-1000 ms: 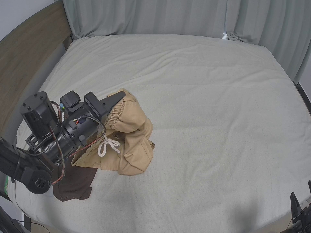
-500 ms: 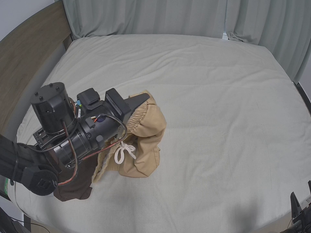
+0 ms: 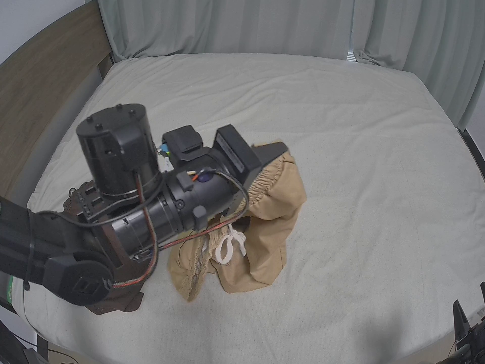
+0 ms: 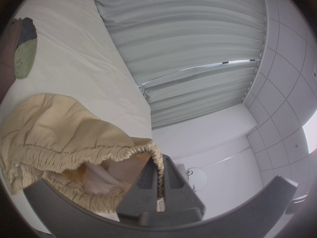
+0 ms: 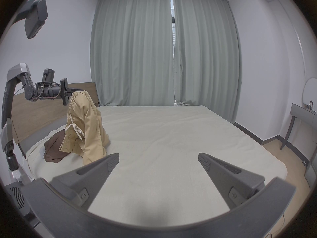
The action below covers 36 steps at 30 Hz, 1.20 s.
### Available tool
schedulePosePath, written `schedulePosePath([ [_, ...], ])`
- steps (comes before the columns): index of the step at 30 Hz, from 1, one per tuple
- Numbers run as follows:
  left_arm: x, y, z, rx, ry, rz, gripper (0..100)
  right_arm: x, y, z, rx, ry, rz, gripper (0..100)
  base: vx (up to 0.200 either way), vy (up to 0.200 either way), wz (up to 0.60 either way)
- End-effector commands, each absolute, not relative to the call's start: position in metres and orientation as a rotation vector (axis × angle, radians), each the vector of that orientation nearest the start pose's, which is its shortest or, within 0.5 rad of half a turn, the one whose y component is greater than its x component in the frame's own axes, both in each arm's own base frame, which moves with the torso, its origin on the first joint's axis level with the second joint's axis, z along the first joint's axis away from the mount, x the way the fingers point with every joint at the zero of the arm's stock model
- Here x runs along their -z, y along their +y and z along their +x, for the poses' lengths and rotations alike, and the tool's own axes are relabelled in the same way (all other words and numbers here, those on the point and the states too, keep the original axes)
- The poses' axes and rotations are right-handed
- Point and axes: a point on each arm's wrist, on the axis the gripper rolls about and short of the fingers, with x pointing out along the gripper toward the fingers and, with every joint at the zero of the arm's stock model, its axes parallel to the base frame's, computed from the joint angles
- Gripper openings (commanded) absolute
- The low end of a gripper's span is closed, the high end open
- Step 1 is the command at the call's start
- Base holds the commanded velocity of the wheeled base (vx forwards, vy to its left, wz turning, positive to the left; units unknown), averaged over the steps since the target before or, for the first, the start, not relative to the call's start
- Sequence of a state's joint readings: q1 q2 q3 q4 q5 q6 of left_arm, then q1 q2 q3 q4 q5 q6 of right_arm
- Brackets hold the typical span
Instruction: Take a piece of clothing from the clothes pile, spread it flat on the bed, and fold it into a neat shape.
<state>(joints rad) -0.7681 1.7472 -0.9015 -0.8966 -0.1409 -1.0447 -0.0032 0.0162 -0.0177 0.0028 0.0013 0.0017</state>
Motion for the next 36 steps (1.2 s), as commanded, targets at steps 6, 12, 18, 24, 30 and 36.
schedulePosePath([
  [6,-0.198,-0.265,0.241,0.882,0.505,-0.960,0,-0.075,0.000,-0.023,0.002,0.003,0.002,100,0.000,0.000,0.00],
  [12,-0.207,-0.289,0.226,1.025,0.545,-0.952,0,-0.075,0.000,-0.023,0.002,0.003,0.003,100,0.000,0.000,0.00],
  [18,-0.215,-0.306,0.222,1.122,0.573,-0.964,0,-0.075,0.000,-0.023,0.002,0.003,0.003,100,0.000,0.000,0.00],
  [24,-0.229,-0.323,0.221,1.173,0.565,-1.002,0,-0.075,0.000,-0.023,0.002,0.003,0.003,100,0.000,0.000,0.00],
  [30,-0.260,-0.336,0.211,1.248,0.527,-1.050,0,-0.075,0.000,-0.023,0.002,0.003,0.003,100,0.000,0.000,0.00],
  [36,-0.305,-0.331,0.202,1.303,0.504,-1.184,0,-0.075,0.000,-0.023,0.002,0.003,0.002,100,0.000,0.000,0.00],
])
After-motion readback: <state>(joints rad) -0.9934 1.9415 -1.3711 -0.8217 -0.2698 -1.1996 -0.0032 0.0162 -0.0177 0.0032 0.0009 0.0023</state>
